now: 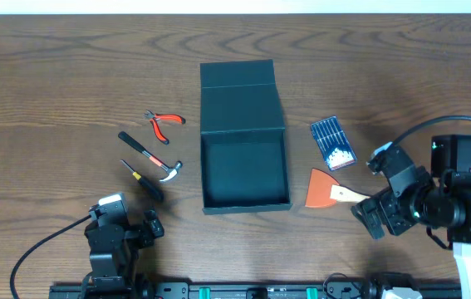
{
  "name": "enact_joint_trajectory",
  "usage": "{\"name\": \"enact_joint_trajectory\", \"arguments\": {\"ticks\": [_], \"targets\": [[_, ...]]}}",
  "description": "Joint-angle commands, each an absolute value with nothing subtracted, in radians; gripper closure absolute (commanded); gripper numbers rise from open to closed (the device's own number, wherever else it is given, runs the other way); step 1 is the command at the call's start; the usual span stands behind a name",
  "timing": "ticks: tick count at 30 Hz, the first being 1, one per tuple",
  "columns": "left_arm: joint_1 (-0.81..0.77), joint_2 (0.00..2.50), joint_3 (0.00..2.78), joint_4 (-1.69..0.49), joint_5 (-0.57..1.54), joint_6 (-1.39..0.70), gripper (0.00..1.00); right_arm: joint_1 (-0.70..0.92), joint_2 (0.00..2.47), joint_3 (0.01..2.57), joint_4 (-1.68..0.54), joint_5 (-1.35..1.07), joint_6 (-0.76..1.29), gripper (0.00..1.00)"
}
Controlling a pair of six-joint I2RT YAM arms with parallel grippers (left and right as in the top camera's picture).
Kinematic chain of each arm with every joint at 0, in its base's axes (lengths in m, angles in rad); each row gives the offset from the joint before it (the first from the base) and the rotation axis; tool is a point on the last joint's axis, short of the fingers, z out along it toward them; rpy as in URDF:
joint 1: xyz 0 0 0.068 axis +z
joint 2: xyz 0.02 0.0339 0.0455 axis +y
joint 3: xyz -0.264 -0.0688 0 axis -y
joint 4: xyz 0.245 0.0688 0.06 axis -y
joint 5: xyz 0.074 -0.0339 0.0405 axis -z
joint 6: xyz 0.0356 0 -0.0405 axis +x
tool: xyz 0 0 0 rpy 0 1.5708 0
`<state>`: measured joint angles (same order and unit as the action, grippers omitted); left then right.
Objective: Pack container
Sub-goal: 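Reach the right gripper to the orange scraper's wooden handle and grasp it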
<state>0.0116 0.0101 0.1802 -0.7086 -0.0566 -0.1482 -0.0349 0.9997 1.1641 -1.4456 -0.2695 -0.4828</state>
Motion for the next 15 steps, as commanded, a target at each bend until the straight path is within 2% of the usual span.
{"name": "enact_joint_trajectory", "arguments": {"ticks": [1, 9, 15], "targets": [[0.017, 0.004, 0.181, -0.710, -0.064, -0.131, 0.01, -0.038, 1.024, 1.184, -1.428, -0.250, -0.511, 0.01], [0.017, 0.004, 0.181, -0.710, -0.064, -0.131, 0.01, -0.038, 1.034, 1.174, -1.370, -0.334, -0.488, 0.01], [0.017, 0.004, 0.181, -0.710, -0.064, -0.131, 0.01, -0.038, 1.066, 1.099, -1.298, -0.231, -0.497, 0.01]]}}
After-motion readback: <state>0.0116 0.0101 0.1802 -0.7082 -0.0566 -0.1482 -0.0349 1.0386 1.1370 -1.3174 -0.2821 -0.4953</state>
